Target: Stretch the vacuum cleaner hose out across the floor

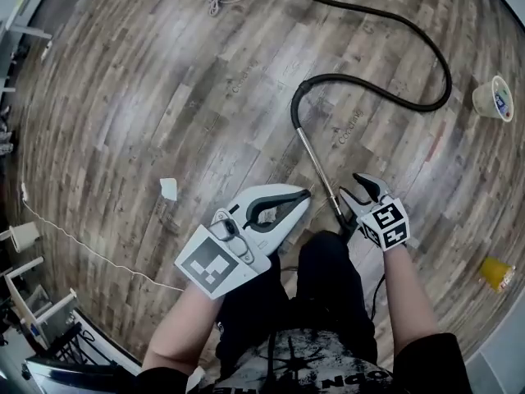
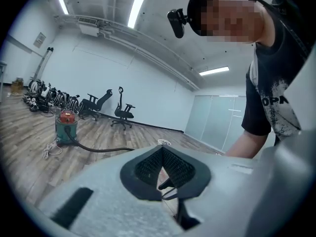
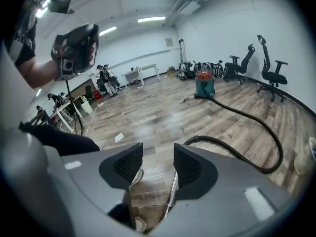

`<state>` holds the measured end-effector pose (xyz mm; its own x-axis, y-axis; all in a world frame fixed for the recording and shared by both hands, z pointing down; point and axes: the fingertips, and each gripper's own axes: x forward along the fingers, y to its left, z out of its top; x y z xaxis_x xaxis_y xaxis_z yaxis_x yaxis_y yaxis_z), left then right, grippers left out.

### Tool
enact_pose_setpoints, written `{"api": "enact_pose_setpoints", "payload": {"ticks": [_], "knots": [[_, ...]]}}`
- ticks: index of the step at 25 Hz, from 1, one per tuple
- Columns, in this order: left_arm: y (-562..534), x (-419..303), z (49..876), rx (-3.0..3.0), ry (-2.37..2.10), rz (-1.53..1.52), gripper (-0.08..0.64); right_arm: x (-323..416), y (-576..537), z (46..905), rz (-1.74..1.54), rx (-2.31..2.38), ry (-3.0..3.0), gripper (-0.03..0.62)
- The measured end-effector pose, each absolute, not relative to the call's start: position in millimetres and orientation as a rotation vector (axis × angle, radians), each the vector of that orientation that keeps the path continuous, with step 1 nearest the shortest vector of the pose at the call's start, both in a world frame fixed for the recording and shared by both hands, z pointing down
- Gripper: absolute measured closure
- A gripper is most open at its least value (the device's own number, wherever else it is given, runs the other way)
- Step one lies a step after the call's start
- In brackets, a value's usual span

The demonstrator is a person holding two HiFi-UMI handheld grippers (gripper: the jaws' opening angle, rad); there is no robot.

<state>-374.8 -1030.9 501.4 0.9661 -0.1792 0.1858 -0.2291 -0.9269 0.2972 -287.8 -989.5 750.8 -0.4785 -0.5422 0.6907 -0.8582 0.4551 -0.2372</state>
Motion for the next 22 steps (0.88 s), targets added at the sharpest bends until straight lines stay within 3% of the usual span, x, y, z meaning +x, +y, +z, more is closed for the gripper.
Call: {"api": "enact_pose_setpoints", "payload": {"ticks": [11,16,22], "knots": [[-1070,-375,714,2.818,-0.350,0.198,0.560,-286,-974,1139,1.031,1.025,-1.865,0.365],[-1070,-381,746,2.852,-0.453,0.218,0.560,-287,-957,1240,1.080,0.916,-1.769,0.364],[-1065,-409,769,2.819,-0.621,0.256,0.560,-288,-943,1299,1.141,0.837,-1.671,0.390]]}}
